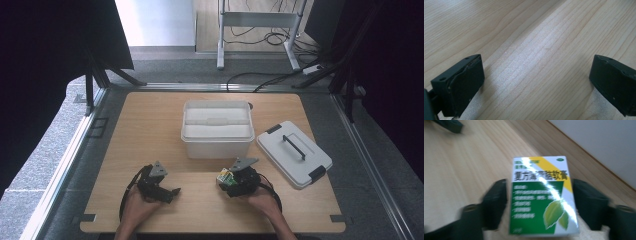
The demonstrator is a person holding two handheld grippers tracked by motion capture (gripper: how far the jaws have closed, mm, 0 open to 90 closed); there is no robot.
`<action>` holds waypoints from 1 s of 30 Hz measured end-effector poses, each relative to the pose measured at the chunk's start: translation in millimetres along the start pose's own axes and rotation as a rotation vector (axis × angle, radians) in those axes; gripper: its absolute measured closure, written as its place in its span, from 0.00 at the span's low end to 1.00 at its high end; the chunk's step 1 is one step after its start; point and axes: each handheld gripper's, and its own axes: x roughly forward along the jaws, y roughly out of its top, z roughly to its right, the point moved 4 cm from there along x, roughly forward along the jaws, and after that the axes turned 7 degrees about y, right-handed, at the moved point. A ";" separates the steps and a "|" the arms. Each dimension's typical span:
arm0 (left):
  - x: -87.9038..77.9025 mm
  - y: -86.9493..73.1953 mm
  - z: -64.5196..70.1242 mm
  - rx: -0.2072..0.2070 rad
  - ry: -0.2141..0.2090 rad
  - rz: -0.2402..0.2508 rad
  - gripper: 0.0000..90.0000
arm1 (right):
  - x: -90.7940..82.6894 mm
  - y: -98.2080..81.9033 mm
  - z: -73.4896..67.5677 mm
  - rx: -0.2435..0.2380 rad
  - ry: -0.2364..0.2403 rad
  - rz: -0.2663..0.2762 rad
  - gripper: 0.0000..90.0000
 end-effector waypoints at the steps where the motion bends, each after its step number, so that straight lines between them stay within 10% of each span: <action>1: 0.1 0.0 0.0 0.000 0.000 0.001 0.00 | 0.6 0.2 0.3 0.002 0.007 0.000 0.48; 16: 0.0 0.1 -0.2 0.002 0.001 0.001 0.00 | -36.1 18.9 -28.1 -0.030 0.023 0.041 0.49; 30: 0.3 0.4 0.3 -0.005 0.007 0.001 0.00 | -59.2 -18.6 -67.4 -0.041 0.042 0.025 0.49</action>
